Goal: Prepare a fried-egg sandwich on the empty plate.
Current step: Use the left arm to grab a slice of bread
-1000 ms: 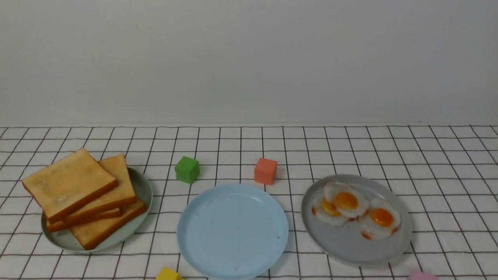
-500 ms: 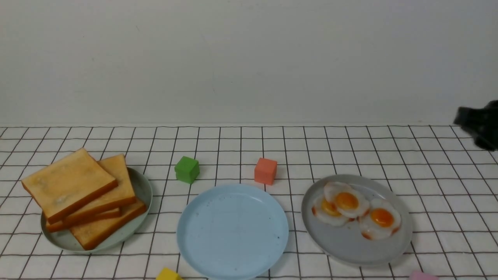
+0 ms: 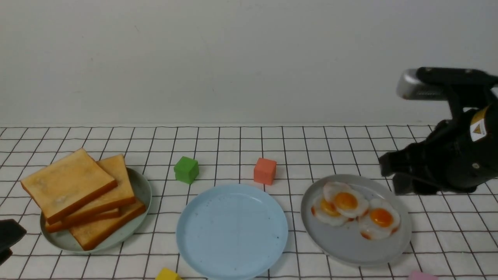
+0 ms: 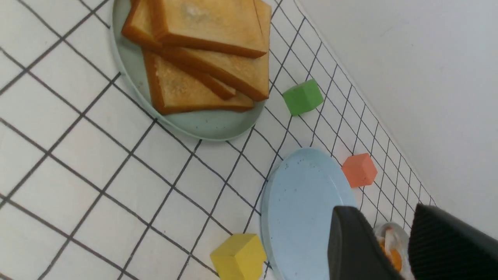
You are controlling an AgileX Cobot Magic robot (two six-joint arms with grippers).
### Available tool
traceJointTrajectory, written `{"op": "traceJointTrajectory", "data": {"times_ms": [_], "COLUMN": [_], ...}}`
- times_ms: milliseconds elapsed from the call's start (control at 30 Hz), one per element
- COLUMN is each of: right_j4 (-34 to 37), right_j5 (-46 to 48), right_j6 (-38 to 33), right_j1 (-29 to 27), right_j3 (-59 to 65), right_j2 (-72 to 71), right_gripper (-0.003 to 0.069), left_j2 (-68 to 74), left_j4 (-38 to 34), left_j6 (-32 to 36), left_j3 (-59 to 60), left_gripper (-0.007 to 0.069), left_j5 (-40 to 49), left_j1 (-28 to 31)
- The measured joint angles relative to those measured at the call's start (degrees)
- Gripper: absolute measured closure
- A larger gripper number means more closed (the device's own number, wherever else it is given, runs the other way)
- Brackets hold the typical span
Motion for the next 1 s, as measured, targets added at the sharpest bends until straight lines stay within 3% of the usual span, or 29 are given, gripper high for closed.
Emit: {"op": "traceJointTrajectory", "data": {"times_ms": [100, 200, 433, 600, 667, 767, 1000], "right_j4": [10.5, 14.7, 16.7, 16.9, 16.4, 16.0, 15.7], "right_j5": [0.4, 0.0, -0.3, -0.3, -0.3, -0.3, -0.5], "right_j6": [-8.7, -13.5, -16.0, -16.6, -16.6, -16.6, -16.7], "right_j1": [3.4, 5.4, 6.3, 6.3, 6.3, 6.3, 6.3], "right_j3": [0.0, 0.0, 0.0, 0.0, 0.0, 0.0, 0.0], "right_j2": [0.4, 0.4, 0.4, 0.4, 0.5, 0.7, 1.4], "right_gripper": [0.0418, 0.0418, 0.0418, 0.0418, 0.0418, 0.0418, 0.0418], "left_j2": [3.7, 9.1, 27.2, 39.2, 44.6, 50.4, 57.0], "left_j4": [-1.5, -4.3, -14.0, -25.8, -32.0, -36.2, -32.1], "left_j6": [-1.1, 0.6, 13.0, 26.2, 36.3, 44.9, 49.2], "left_j3": [0.0, 0.0, -3.5, -11.4, -15.8, -19.9, -27.7], "left_gripper": [0.0386, 0.0386, 0.0386, 0.0386, 0.0386, 0.0386, 0.0339], "left_j5": [-3.0, -4.1, -6.2, -2.9, 2.6, 9.1, 9.2], "left_j1": [0.0, 0.0, 0.8, 8.4, 14.2, 20.8, 27.0]}}
